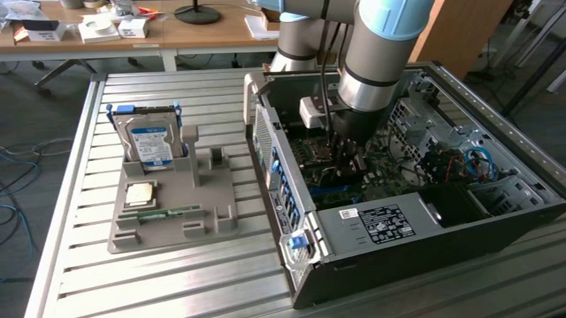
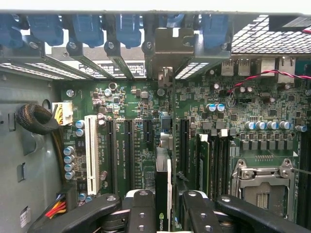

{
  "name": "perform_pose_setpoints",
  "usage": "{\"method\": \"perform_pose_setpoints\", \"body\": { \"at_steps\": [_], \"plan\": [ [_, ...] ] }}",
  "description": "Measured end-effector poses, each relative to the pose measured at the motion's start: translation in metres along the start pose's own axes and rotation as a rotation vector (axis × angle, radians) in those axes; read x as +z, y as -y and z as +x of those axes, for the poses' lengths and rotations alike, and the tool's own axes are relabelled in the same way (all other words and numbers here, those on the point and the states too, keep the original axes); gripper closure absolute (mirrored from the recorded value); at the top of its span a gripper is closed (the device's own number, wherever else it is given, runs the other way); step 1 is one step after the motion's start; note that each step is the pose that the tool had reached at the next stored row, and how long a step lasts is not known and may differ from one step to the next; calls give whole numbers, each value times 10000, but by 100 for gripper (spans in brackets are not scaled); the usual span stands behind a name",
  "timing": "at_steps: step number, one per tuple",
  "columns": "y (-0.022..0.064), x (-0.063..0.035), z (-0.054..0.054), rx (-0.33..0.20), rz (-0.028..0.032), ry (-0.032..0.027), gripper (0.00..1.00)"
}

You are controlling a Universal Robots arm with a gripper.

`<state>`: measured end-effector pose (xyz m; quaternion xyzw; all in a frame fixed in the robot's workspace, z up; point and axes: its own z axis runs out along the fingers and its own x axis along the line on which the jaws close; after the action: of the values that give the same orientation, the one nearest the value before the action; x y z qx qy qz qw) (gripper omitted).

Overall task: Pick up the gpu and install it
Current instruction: 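Insert the gpu into the slot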

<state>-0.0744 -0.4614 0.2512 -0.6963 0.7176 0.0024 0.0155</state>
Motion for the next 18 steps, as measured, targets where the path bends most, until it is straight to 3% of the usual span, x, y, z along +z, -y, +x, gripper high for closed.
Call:
{"method": "perform_pose_setpoints", "body": {
  "at_steps": [18],
  "plan": [
    [-6, 29, 1, 0, 2, 5, 74]
  ]
}}
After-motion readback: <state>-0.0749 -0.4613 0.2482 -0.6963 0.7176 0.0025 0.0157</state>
